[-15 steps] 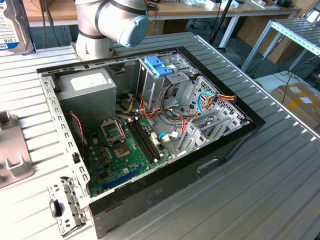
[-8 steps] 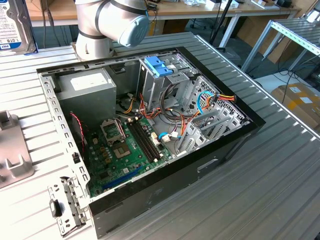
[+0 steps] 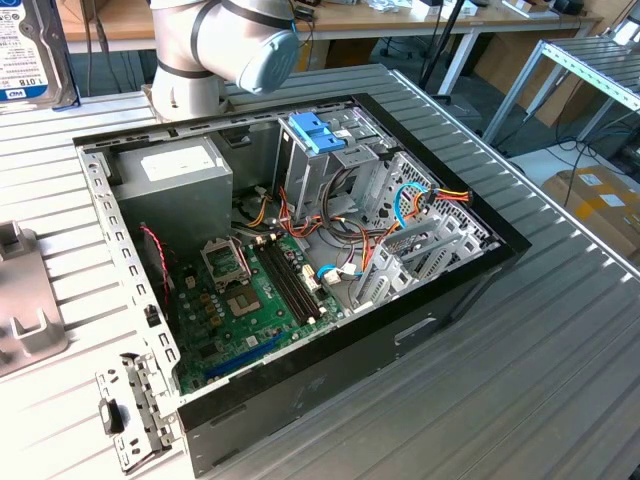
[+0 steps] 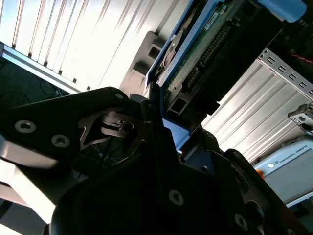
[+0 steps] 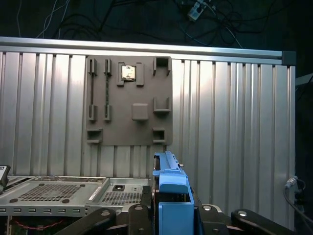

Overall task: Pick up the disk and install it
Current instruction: 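Pick up the disk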

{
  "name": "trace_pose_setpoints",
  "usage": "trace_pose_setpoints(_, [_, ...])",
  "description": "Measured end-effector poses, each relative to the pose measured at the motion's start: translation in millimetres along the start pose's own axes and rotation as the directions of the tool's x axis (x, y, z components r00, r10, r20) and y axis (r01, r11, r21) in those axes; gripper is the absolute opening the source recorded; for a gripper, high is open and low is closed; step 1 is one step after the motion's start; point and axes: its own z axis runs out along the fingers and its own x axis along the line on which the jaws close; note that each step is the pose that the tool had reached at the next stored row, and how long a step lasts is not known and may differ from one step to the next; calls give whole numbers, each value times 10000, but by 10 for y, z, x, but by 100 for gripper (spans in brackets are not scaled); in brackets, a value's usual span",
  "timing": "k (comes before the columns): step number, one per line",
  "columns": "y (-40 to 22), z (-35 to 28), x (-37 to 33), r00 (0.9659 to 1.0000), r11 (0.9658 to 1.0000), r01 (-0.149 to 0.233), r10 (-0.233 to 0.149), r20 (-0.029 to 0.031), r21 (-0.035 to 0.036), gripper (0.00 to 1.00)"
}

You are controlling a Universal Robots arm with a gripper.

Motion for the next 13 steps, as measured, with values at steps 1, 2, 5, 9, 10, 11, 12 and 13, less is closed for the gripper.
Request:
trace_pose_setpoints(1, [-3, 0, 2, 10000, 10000, 0, 0, 0, 1, 37])
trace_pose_setpoints(2, [-8, 0, 5, 10000, 10000, 0, 0, 1, 1, 37])
trace_pose_setpoints(5, [-18, -1, 12, 10000, 10000, 0, 0, 0, 0, 37])
trace_pose_setpoints(9, [-30, -2, 20, 10000, 10000, 0, 0, 0, 1, 37])
trace_pose_setpoints(10, [-35, -2, 22, 10000, 10000, 0, 0, 0, 0, 37])
trace_pose_setpoints(11, [-38, -2, 25, 10000, 10000, 0, 0, 0, 1, 37])
trace_pose_setpoints(12, [-40, -2, 27, 10000, 10000, 0, 0, 1, 1, 37])
trace_pose_setpoints(13, [-44, -3, 29, 10000, 10000, 0, 0, 0, 0, 37])
